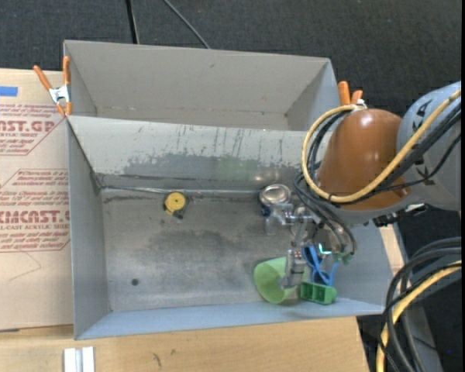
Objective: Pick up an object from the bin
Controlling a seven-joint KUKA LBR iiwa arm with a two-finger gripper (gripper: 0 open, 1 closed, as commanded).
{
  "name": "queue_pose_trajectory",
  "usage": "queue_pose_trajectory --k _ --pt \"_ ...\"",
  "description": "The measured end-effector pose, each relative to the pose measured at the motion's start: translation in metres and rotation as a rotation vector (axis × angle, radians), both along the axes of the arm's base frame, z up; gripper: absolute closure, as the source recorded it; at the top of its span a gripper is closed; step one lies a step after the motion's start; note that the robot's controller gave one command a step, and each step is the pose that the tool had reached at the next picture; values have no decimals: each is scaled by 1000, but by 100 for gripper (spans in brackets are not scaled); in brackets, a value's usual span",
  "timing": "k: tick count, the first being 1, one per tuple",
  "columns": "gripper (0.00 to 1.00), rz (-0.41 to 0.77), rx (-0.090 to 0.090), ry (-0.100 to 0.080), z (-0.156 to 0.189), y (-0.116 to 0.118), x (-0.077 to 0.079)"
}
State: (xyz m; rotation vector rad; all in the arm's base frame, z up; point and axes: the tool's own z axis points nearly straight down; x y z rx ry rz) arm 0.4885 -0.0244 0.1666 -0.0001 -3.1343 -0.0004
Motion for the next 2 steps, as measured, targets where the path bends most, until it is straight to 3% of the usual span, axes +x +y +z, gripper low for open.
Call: queue_pose_trajectory --k 1,2 --pt "0 325 0 -11 -97 -52 6" --pt "100 325 1 -7 -97 -51 5"
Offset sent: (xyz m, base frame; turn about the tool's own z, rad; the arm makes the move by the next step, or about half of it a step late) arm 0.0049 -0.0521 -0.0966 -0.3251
